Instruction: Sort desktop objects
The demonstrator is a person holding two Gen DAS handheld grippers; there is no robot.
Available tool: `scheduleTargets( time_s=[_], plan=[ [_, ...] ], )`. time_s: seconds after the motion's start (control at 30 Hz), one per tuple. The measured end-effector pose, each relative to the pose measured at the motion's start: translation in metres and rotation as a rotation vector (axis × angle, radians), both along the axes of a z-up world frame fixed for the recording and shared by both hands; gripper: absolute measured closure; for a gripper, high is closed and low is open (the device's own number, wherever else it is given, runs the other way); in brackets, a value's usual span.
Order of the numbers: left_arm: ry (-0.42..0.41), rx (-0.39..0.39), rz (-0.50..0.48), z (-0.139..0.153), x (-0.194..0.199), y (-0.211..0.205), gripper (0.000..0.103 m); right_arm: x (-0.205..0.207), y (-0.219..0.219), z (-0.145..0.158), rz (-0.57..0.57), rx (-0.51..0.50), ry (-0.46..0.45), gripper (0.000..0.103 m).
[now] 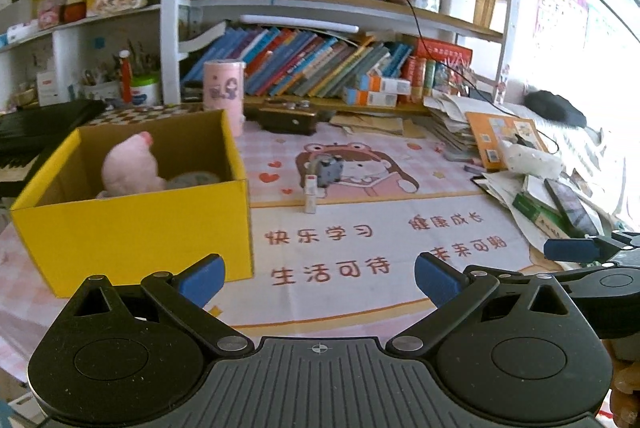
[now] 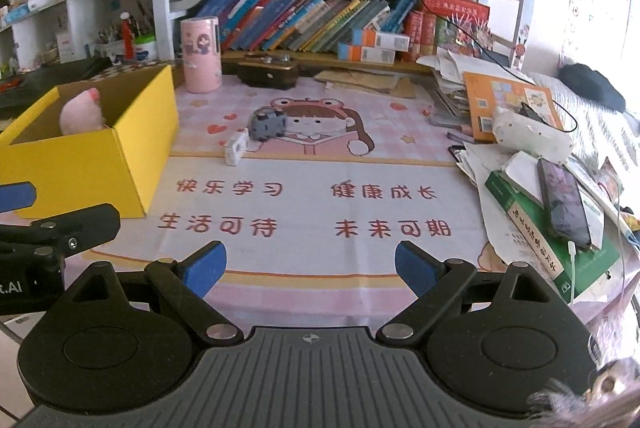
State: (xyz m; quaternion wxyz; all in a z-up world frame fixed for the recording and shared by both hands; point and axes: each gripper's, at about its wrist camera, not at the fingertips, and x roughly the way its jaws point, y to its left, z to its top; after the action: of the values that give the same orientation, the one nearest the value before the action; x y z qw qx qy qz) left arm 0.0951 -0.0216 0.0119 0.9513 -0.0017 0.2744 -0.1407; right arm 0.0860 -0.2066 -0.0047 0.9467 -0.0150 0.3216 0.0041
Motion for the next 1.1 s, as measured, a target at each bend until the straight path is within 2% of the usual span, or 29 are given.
scheduleTargets(
  time_s=[0.4,1.1],
  plan=[
    [0.043,0.025,-0.027,-0.008,0.042,-0.052,0.001,0.053,-0.049,-0.010,-0.006,0.027,0.057,0.012],
    [0.146,0.082,0.108,-0.024,0.110,-0.113,0.001,0.154,-0.108,-0.020,0.115,0.067,0.110,0.012]
  ],
)
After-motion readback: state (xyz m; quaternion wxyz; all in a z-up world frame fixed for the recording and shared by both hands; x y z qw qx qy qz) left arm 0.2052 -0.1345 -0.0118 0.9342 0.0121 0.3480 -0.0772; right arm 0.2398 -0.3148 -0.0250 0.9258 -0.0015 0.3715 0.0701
